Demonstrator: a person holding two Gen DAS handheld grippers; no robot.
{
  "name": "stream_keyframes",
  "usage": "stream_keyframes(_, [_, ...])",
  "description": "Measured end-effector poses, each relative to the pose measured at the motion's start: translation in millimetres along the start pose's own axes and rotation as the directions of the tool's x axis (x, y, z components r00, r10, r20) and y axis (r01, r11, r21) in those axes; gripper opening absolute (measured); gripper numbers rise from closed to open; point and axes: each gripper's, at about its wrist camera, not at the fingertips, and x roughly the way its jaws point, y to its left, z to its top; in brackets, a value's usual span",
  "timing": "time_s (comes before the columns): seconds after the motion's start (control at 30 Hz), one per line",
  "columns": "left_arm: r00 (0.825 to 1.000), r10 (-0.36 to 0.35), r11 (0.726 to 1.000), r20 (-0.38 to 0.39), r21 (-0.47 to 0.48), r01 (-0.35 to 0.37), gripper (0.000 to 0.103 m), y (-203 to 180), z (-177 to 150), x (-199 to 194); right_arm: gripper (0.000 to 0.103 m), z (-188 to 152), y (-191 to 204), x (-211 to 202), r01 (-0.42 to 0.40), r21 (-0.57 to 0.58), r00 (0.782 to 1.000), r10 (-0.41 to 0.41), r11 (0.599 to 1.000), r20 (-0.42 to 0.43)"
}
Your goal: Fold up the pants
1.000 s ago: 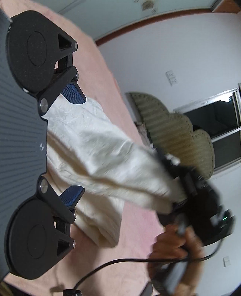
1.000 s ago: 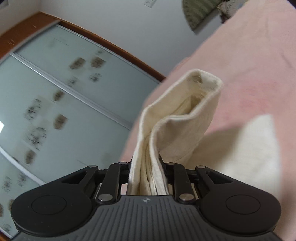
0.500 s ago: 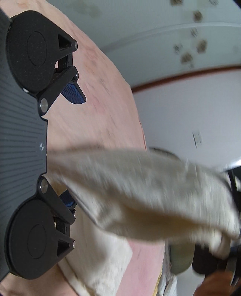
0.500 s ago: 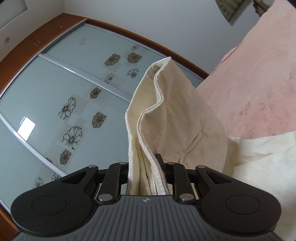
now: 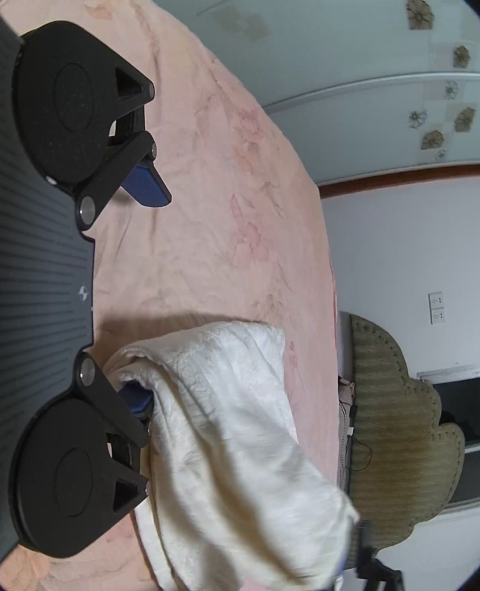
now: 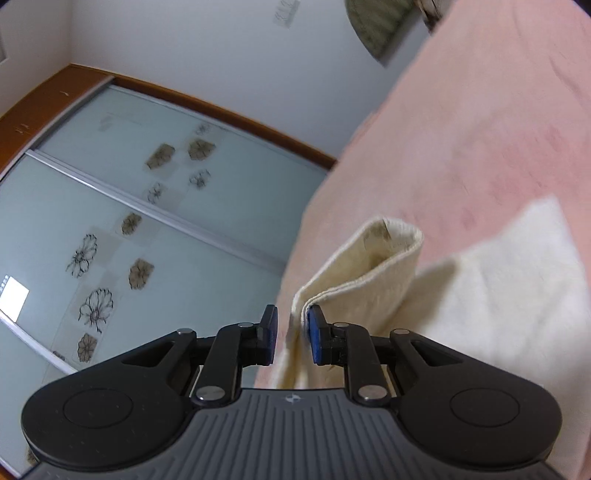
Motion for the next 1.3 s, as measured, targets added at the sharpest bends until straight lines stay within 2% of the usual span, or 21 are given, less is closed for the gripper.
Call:
stream_keyframes(0.1, [1.000,0.000,0.999,0.006,0.032,0.000,0.098,-5,2,10,0.022,-6,-15,3,0.076,0.017,0.997,-0.076,0.997,-0.021])
stream_keyframes(0.17, [1.000,-0.007,0.999,0.012,0.041,0.006,0.098,-6,0,10,0.036,-10,-25,2,0.137,0.037,0.990,-0.136,0.990,-0.032])
stream_keyframes(0.23, [1.000,-0.006,0.999,0.016,0.049,0.005,0.098,-6,1,14,0.075,-14,-33,-2,0.186,0.047,0.982,-0.185,0.981,-0.028])
stream_keyframes(0.3, [1.000,-0.004,0.999,0.017,0.054,0.003,0.098,-6,2,15,0.078,-19,-39,-5,0.169,0.062,0.985,-0.168,0.984,-0.025])
stream_keyframes(0.37, [1.000,0.002,0.998,0.020,0.061,-0.003,0.098,-8,3,16,0.078,-24,-39,-1,0.154,0.050,0.987,-0.151,0.987,-0.052])
stream_keyframes(0.47, [0.999,0.013,0.996,0.038,0.088,-0.016,0.094,-12,3,15,0.077,-33,-32,20,0.184,-0.023,0.976,-0.185,0.983,-0.111])
stream_keyframes(0.5, [0.999,0.014,0.995,0.047,0.101,-0.018,0.093,-13,2,14,0.062,-35,-28,27,0.198,-0.059,0.972,-0.204,0.978,-0.120])
stream_keyframes(0.53, [0.998,0.013,0.993,0.056,0.113,-0.019,0.089,-14,2,14,0.028,-38,-24,36,0.216,-0.103,0.965,-0.229,0.971,-0.130])
stream_keyframes(0.57, [0.998,0.014,0.992,0.066,0.123,-0.022,0.081,-15,3,13,0.023,-39,-23,42,0.230,-0.126,0.960,-0.246,0.965,-0.136])
stream_keyframes(0.63, [0.997,-0.012,0.991,0.076,0.135,0.001,0.070,-16,6,12,0.018,-39,-17,44,0.225,-0.181,0.962,-0.248,0.957,-0.116])
stream_keyframes(0.73, [0.994,-0.057,0.990,0.088,0.132,0.045,0.058,-18,13,9,0.016,-33,1,34,0.206,-0.244,0.973,-0.226,0.948,-0.056])
stream_keyframes(0.83, [0.987,-0.104,0.982,0.127,0.167,0.082,0.058,-28,19,4,0.016,-23,22,10,0.199,-0.310,0.979,-0.205,0.930,0.012])
stream_keyframes(0.97, [0.978,-0.141,0.953,0.153,0.290,0.092,0.057,-51,13,2,0.016,-19,31,-22,0.223,-0.359,0.974,-0.218,0.906,0.056])
stream_keyframes(1.07, [0.983,-0.160,0.922,0.090,0.368,0.117,0.058,-65,3,13,0.016,-21,3,-39,0.280,-0.295,0.959,-0.278,0.914,0.048])
stream_keyframes(1.13, [0.985,-0.162,0.914,0.065,0.386,0.125,0.059,-69,-2,19,0.016,-25,-25,-41,0.318,-0.224,0.947,-0.321,0.921,0.023])
stream_keyframes(1.23, [0.985,-0.160,0.914,0.066,0.388,0.122,0.062,-67,-3,22,0.020,-32,-57,-41,0.299,-0.102,0.954,-0.300,0.949,0.014])
stream_keyframes(1.3, [0.985,-0.164,0.921,0.049,0.366,0.135,0.064,-61,-2,26,0.020,-34,-64,-42,0.284,-0.072,0.959,-0.283,0.956,0.025])
